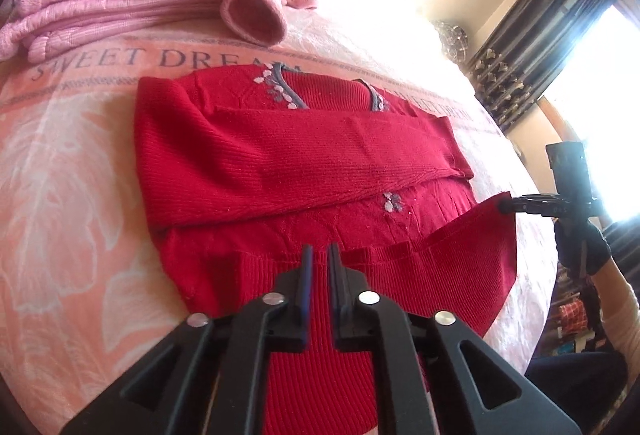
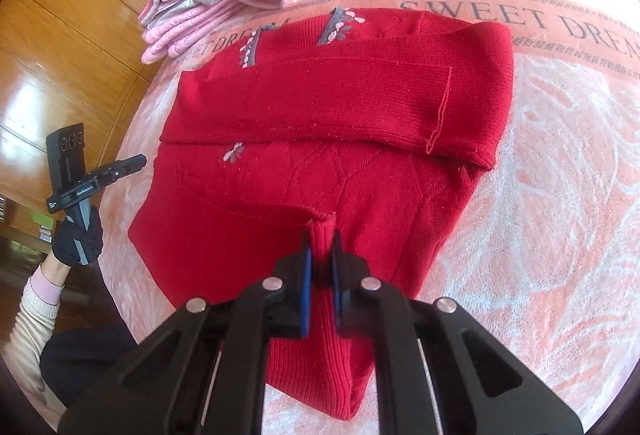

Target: Fold small clothes

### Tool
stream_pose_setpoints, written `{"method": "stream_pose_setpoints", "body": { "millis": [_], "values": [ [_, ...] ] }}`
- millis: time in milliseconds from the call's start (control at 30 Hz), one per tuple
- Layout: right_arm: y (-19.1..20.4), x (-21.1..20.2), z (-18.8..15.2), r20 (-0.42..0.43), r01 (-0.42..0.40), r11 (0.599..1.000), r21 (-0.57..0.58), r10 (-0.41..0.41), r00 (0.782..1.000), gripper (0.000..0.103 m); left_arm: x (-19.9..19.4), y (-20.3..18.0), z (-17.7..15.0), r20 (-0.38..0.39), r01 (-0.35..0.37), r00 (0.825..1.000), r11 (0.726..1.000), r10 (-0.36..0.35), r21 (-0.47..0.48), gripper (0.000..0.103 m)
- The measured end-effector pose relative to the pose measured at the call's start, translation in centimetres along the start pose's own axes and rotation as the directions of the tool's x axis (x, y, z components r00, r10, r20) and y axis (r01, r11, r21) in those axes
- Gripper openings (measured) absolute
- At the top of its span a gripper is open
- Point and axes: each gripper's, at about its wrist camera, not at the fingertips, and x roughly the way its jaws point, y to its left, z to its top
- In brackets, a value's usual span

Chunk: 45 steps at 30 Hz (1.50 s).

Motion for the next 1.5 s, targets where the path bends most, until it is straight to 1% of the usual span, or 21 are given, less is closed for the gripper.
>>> {"method": "stream_pose_setpoints", "body": {
  "millis": [33, 67, 100, 167, 200, 267, 367, 433, 467, 500, 567, 700, 800, 900, 1000, 1100, 1200, 1333, 1367, 1433, 1500],
  "values": [
    [-0.2, 0.3, -0.1, -0.010, 0.005, 1.000, 0.006, -0.005, 1.000, 0.007, 0.4, 0.3, 0.0, -0.013, -0.022, 1.000, 1.000, 0.022, -0.009, 0.052],
    [-0.4, 0.6, -0.2, -0.019, 0.007, 1.000, 0.012, -0.007, 1.000, 0.007, 0.8, 0.5, 0.0, -0.024, -0.036, 0.999, 0.999, 0.036, -0.009, 0.056],
    [-0.5, 0.7, -0.3, -0.023, 0.007, 1.000, 0.014, -0.007, 1.000, 0.007, 1.3, 0.7, -0.1, -0.034, -0.056, 0.998, 0.998, 0.056, -0.002, 0.056],
    [-0.6, 0.6, -0.5, -0.024, 0.008, 1.000, 0.013, -0.008, 1.000, 0.007, 2.3, 1.1, -0.2, -0.059, -0.123, 0.991, 0.992, 0.124, 0.025, 0.056],
    [-0.7, 0.4, -0.5, -0.020, 0.004, 1.000, 0.014, -0.004, 1.000, 0.007, 2.7, 1.2, -0.4, -0.070, -0.138, 0.988, 0.990, 0.141, 0.041, 0.056],
    [-0.8, -0.1, -0.5, -0.003, -0.018, 1.000, 0.020, 0.018, 1.000, 0.007, 3.6, 1.3, -0.8, -0.091, -0.144, 0.985, 0.988, 0.149, 0.064, 0.056],
    [-1.1, -1.0, -0.7, 0.027, -0.064, 0.997, 0.030, 0.063, 0.998, 0.007, 4.2, 0.5, -1.5, -0.092, -0.151, 0.982, 0.981, 0.163, 0.120, 0.056],
    [-1.3, -1.4, -0.8, 0.037, -0.077, 0.996, 0.034, 0.076, 0.996, 0.007, 4.3, -0.1, -1.9, -0.090, -0.165, 0.979, 0.973, 0.181, 0.163, 0.040],
    [-1.3, -1.4, -0.9, 0.036, -0.075, 0.997, 0.036, 0.074, 0.997, 0.007, 4.3, -0.2, -2.0, -0.088, -0.176, 0.977, 0.969, 0.193, 0.174, 0.030],
    [-1.4, -1.4, -0.9, 0.034, -0.073, 0.997, 0.036, 0.072, 0.997, 0.007, 4.1, -0.1, -2.0, -0.082, -0.177, 0.978, 0.969, 0.193, 0.171, 0.023],
    [-1.4, -1.2, -1.1, 0.028, -0.068, 0.997, 0.035, 0.067, 0.997, 0.007, 3.6, 0.4, -2.1, -0.063, -0.172, 0.981, 0.975, 0.183, 0.144, 0.013],
    [-1.3, -1.4, -1.0, 0.034, -0.078, 0.996, 0.036, 0.077, 0.996, 0.007, 2.3, -0.2, -2.5, -0.001, -0.195, 0.980, 0.969, 0.197, 0.154, 0.005],
    [-1.2, -2.0, -0.9, 0.052, -0.095, 0.995, 0.033, 0.093, 0.994, 0.007, 0.5, -0.8, -2.4, 0.056, -0.140, 0.989, 0.983, 0.135, 0.114, 0.005],
    [-0.9, -2.5, -1.0, 0.065, -0.104, 0.994, 0.027, 0.102, 0.993, 0.007, -1.6, -1.9, -2.3, 0.114, -0.100, 0.990, 0.987, 0.086, 0.126, 0.005],
    [-0.6, -3.3, -0.9, 0.087, -0.101, 0.995, 0.021, 0.099, 0.991, 0.007, -3.5, -2.7, -2.1, 0.176, -0.069, 0.983, 0.989, 0.046, 0.129, 0.005],
    [-0.6, -5.0, -0.1, 0.142, -0.102, 0.994, 0.032, 0.097, 0.985, 0.006, -5.1, -2.7, -1.0, 0.240, -0.053, 0.970, 0.995, 0.030, 0.090, 0.005],
    [-0.6, -7.0, 1.7, 0.206, -0.095, 0.994, 0.045, 0.084, 0.975, 0.006, -6.2, -2.1, 1.3, 0.298, -0.060, 0.953, 0.997, 0.046, 0.039, 0.005],
    [-0.7, -8.2, 5.8, 0.256, -0.054, 0.996, 0.073, 0.033, 0.966, 0.006, -6.1, -0.4, 5.7, 0.352, -0.072, 0.932, 0.996, 0.084, -0.046, 0.005],
    [-0.7, -8.2, 7.2, 0.266, -0.049, 0.995, 0.086, 0.025, 0.964, 0.006, -5.8, 0.0, 6.9, 0.360, -0.081, 0.928, 0.995, 0.097, -0.057, 0.005],
    [-0.7, -8.1, 10.0, 0.285, -0.012, 0.995, 0.096, -0.016, 0.958, 0.006, -4.6, 0.5, 9.2, 0.368, -0.126, 0.920, 0.991, 0.137, -0.056, 0.005],
    [-1.1, -7.4, 12.7, 0.304, 0.019, 0.992, 0.126, -0.057, 0.951, 0.006, -2.8, 1.2, 11.1, 0.357, -0.143, 0.921, 0.987, 0.158, -0.068, 0.005]
  ]
}}
